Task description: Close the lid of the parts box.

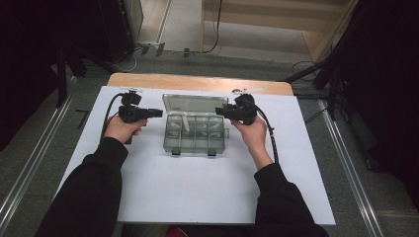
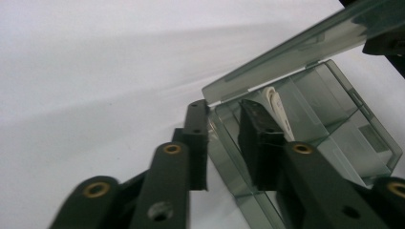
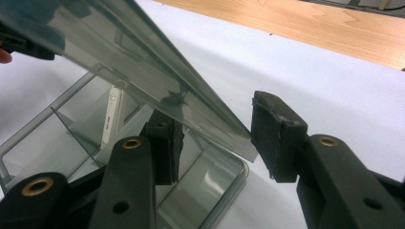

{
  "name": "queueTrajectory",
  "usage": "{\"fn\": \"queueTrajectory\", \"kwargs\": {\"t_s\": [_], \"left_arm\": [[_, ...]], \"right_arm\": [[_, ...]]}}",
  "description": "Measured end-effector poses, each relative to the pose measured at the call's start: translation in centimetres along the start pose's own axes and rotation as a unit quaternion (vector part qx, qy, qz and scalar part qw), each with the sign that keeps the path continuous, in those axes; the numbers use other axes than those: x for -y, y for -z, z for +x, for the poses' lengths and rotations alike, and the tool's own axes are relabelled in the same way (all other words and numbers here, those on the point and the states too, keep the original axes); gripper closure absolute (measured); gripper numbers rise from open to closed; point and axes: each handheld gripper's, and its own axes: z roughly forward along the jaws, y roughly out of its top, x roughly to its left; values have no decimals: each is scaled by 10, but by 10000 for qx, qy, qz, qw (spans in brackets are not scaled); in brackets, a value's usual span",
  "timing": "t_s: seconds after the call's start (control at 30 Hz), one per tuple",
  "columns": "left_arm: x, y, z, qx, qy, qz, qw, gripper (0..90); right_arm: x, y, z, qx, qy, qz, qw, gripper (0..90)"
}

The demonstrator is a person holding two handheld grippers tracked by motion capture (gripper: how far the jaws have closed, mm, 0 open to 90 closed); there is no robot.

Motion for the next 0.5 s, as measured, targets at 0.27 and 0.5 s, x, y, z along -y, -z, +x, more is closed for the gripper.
{"fn": "queueTrajectory", "kwargs": {"t_s": [0.27, 0.5], "left_arm": [[-16, -3, 2, 9, 7, 9, 10000, 898], [-34, -5, -3, 33, -75, -212, 9997, 897]], "right_arm": [[0, 0, 2, 40, 12, 20, 10000, 554], [0, 0, 3, 58, 42, 11, 10000, 546]]}}
